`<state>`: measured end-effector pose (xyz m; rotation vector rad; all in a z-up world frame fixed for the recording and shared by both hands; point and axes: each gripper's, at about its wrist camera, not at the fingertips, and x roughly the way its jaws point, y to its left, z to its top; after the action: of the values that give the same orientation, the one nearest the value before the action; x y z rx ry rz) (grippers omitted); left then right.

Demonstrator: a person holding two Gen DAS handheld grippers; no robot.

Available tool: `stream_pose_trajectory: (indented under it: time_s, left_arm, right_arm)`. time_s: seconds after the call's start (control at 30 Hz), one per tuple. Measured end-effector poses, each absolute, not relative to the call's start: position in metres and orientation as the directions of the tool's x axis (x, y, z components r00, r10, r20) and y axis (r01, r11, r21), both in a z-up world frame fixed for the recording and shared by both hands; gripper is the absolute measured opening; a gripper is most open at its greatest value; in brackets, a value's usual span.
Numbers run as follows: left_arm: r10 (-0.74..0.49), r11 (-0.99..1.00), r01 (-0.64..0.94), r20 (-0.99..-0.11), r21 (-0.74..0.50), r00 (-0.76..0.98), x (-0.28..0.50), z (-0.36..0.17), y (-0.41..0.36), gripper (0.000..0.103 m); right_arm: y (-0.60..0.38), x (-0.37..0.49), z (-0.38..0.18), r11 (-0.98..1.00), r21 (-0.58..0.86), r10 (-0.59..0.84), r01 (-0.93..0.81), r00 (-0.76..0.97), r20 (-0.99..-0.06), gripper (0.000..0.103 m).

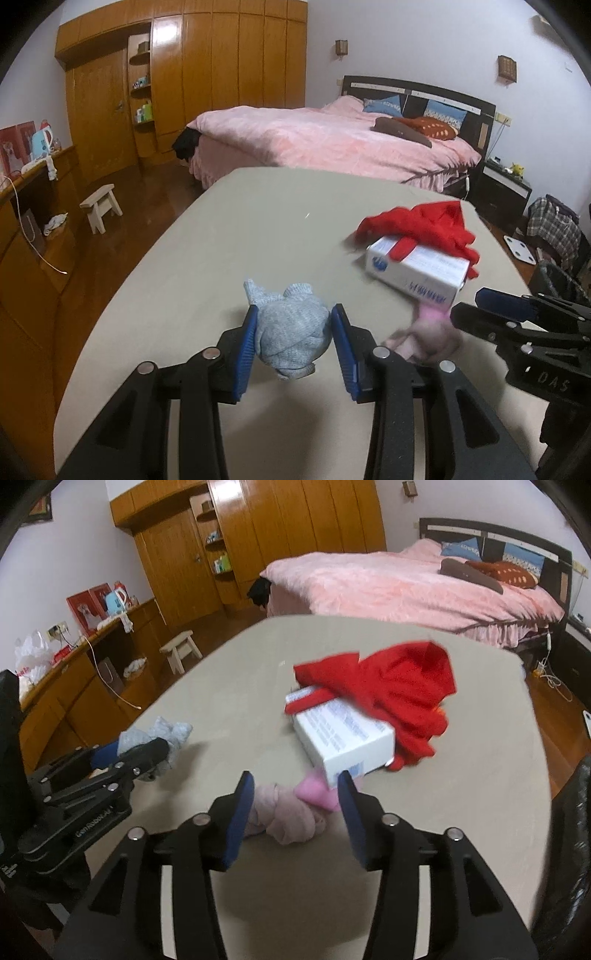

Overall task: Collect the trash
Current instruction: 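Grasp the pink cloth with the right gripper while the left holds the grey cloth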

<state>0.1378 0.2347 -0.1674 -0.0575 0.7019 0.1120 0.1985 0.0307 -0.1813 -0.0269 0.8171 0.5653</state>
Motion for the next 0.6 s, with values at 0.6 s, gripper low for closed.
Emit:
stream_pose_trajectory:
  time_s: [0.6]
  left_arm:
    - [0.085,0.990,-0.138,-0.650,-0.031,0.756,0.136,-0.173,0.245,0.039]
  right_arm:
    - [0.048,0.195,-0.199,0.841,0.153,0.446,-0.519,0.503,-0.740,0.031]
